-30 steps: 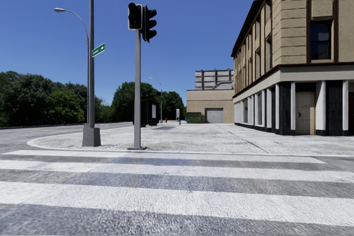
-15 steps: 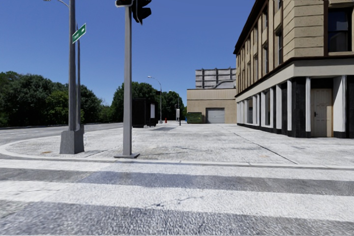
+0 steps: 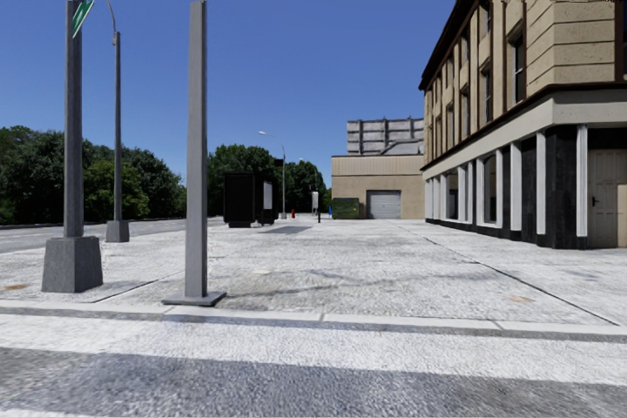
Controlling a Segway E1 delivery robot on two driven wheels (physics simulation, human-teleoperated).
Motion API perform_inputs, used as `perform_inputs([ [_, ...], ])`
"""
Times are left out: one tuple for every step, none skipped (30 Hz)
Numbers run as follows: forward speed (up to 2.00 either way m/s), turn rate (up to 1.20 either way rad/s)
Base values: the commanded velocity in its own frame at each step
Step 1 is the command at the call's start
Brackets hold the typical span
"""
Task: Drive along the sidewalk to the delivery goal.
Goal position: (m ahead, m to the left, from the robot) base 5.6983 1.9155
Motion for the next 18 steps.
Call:
perform_inputs([
  [1.95, 0.0],
  [1.95, 0.0],
  [1.95, 0.0],
  [1.95, 0.0],
  [1.95, 0.0],
  [1.95, 0.0],
  [1.95, 0.0],
  [1.95, 0.0],
  [1.95, 0.0],
  [1.95, 0.0],
  [1.95, 0.0],
  [1.95, 0.0],
  [1.95, 0.0],
  [1.95, 0.0],
  [1.95, 0.0],
  [1.95, 0.0],
  [1.95, 0.0],
  [1.95, 0.0],
])
